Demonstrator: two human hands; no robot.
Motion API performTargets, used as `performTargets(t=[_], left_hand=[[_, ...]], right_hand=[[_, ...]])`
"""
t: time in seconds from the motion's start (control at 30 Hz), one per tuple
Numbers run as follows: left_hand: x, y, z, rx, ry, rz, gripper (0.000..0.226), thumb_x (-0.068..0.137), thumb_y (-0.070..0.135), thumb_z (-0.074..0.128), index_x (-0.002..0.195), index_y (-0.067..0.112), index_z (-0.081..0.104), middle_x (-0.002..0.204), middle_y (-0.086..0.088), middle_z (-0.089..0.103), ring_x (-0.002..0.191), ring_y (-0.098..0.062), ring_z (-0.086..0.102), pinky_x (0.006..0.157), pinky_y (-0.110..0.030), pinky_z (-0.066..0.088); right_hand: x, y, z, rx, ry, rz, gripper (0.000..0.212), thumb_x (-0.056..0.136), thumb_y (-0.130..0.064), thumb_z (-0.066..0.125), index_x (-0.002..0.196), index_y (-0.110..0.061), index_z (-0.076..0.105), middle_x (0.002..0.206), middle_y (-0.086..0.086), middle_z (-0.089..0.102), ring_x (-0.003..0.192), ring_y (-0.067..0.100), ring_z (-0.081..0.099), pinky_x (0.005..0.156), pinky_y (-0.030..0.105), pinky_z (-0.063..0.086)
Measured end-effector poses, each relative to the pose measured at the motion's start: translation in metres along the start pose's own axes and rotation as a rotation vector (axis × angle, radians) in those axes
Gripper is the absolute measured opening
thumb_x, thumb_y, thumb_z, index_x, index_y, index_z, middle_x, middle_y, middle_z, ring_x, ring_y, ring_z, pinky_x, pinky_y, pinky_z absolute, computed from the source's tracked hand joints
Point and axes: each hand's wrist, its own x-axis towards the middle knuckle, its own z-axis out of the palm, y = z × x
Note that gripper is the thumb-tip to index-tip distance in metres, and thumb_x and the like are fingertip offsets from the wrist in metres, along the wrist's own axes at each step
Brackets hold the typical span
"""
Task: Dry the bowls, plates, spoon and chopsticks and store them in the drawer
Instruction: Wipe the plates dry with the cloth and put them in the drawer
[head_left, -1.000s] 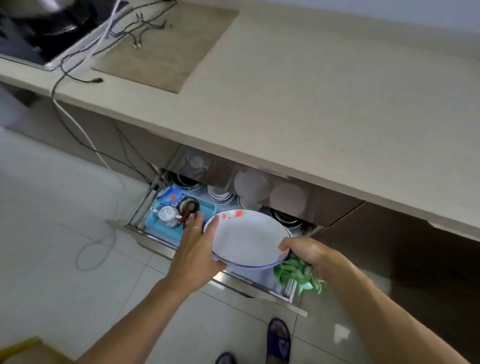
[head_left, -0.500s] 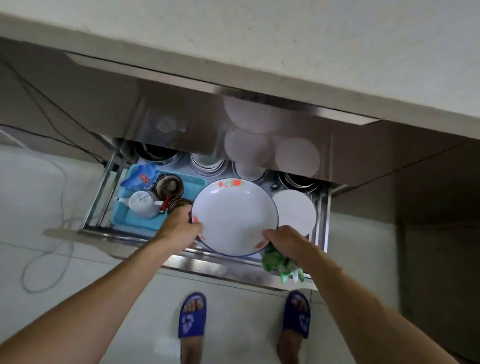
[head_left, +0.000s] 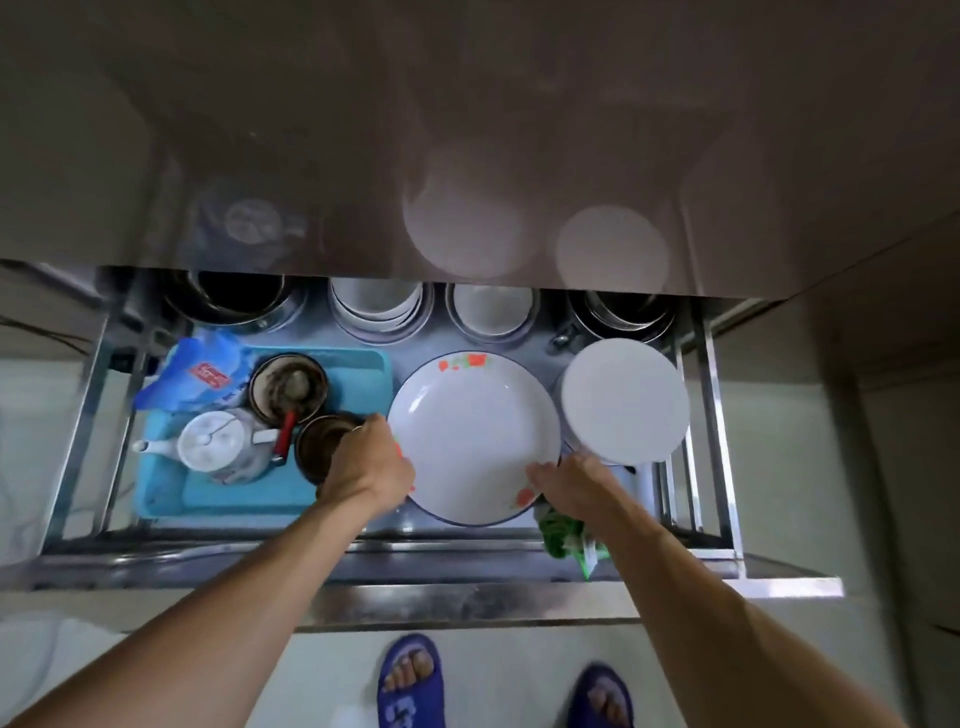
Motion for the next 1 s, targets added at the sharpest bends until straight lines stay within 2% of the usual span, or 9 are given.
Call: performTargets(t=[0.13,0.27,0.4,0.43,0.53,0.63,0.8,0.9,1.0], left_hand=[[0.005,0.003,0.010,0.053,0.011,0.038,0.024,0.086,0.012,0.061,0.108,0.005,0.056,0.109,-0.016,0.070,0.095,-0.037,0.068,0.083,-0.039,0.055],[0.010,0.006,0.020,0.137,0.030,0.064,0.027,0.091,0.016,0.062,0.113,0.004,0.054,0.117,-0.018,0.066,0.108,-0.038,0.063,0.084,-0.039,0.050],[0.011,0.008,0.028,0.184,0.061,0.116,0.030,0.092,0.017,0.065,0.112,0.004,0.047,0.115,-0.020,0.067,0.109,-0.039,0.063,0.084,-0.040,0.050],[0.012,0.007,0.030,0.198,0.073,0.125,0.033,0.092,0.017,0.066,0.113,0.004,0.045,0.114,-0.021,0.067,0.108,-0.040,0.064,0.084,-0.042,0.050],[0.014,0.007,0.033,0.234,0.078,0.131,0.039,0.091,0.016,0.066,0.116,0.003,0.040,0.113,-0.022,0.067,0.105,-0.042,0.065,0.084,-0.043,0.051],[0.016,0.005,0.034,0.252,0.089,0.126,0.039,0.091,0.014,0.065,0.119,0.003,0.039,0.112,-0.022,0.068,0.104,-0.042,0.066,0.083,-0.043,0.052],[0.014,0.004,0.035,0.251,0.100,0.118,0.036,0.093,0.014,0.062,0.119,0.005,0.038,0.113,-0.021,0.068,0.102,-0.041,0.066,0.079,-0.043,0.051],[0.004,0.003,0.029,0.354,0.066,0.147,0.036,0.095,0.025,0.057,0.122,0.008,0.041,0.116,-0.013,0.067,0.102,-0.036,0.066,0.071,-0.037,0.046],[-0.028,-0.001,0.017,0.457,0.103,0.271,0.042,0.096,0.045,0.051,0.129,0.020,0.049,0.116,-0.003,0.066,0.104,-0.028,0.066,0.075,-0.035,0.050]], right_hand=[[0.020,0.005,0.003,0.001,0.041,0.029,0.031,0.104,-0.030,0.045,0.077,-0.019,0.056,0.074,-0.003,0.049,0.063,0.009,0.044,0.060,0.025,0.038],[0.039,0.013,0.007,-0.110,0.101,0.052,0.037,0.103,-0.037,0.045,0.106,-0.006,0.065,0.094,0.009,0.054,0.086,0.022,0.051,0.076,0.029,0.041],[0.047,0.024,0.016,-0.056,0.138,0.079,0.034,0.101,-0.040,0.047,0.080,-0.015,0.053,0.081,0.000,0.054,0.084,0.023,0.052,0.077,0.030,0.043],[0.048,0.025,0.018,-0.050,0.145,0.081,0.034,0.101,-0.042,0.047,0.081,-0.015,0.054,0.083,0.000,0.056,0.088,0.025,0.056,0.079,0.031,0.045],[0.054,0.026,0.021,-0.042,0.141,0.118,0.045,0.099,-0.052,0.047,0.109,-0.010,0.060,0.104,0.010,0.065,0.106,0.031,0.063,0.092,0.040,0.052],[0.057,0.026,0.022,-0.068,0.160,0.116,0.046,0.099,-0.053,0.046,0.113,-0.012,0.062,0.110,0.011,0.068,0.104,0.030,0.064,0.091,0.039,0.052],[0.060,0.030,0.025,-0.147,0.212,0.068,0.041,0.095,-0.053,0.045,0.095,-0.016,0.064,0.094,0.004,0.072,0.091,0.026,0.066,0.083,0.035,0.054],[0.043,0.029,0.025,-0.231,0.218,0.050,0.045,0.095,-0.056,0.042,0.102,-0.016,0.063,0.103,0.007,0.069,0.096,0.028,0.065,0.084,0.035,0.051],[0.008,0.023,0.023,-0.380,0.283,-0.048,0.055,0.095,-0.063,0.034,0.099,-0.019,0.065,0.110,0.010,0.067,0.098,0.030,0.065,0.085,0.035,0.051]])
